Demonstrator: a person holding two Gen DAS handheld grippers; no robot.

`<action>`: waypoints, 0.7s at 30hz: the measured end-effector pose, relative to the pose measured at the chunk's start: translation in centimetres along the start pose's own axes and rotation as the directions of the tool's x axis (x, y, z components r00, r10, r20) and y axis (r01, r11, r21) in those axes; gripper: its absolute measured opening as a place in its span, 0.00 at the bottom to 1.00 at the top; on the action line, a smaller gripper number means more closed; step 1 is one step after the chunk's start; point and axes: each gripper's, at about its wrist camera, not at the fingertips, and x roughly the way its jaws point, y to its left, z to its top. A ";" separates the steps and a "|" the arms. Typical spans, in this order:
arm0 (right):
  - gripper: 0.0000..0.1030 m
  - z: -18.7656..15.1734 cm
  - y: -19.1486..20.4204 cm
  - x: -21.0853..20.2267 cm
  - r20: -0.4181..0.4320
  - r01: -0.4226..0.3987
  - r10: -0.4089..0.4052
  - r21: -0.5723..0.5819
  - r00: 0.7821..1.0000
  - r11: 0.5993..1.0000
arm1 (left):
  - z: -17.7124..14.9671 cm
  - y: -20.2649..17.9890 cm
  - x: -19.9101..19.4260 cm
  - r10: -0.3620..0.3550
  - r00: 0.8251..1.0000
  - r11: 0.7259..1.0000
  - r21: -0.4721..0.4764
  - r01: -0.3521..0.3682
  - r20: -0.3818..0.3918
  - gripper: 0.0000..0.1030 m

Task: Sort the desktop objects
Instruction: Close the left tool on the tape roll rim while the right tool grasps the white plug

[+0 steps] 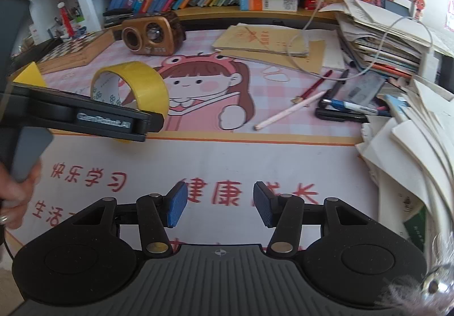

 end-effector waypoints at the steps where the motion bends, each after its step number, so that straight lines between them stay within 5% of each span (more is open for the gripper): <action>1: 0.48 0.0 0.1 0.0 0.001 -0.006 0.006 -0.001 1.000 1.000 | -0.2 0.2 -0.2 -0.006 1.000 1.000 -0.014 0.006 -0.011 0.88; 14: 0.48 0.5 2.3 0.5 0.022 -0.058 0.059 -0.026 0.998 0.998 | -3.1 2.7 -5.7 0.038 0.998 0.992 -0.122 -0.031 0.059 0.88; 21: 0.48 2.1 4.5 3.4 0.031 -0.117 0.123 -0.150 0.992 0.982 | -4.6 4.7 -8.8 0.107 0.992 0.978 -0.187 -0.093 0.068 0.88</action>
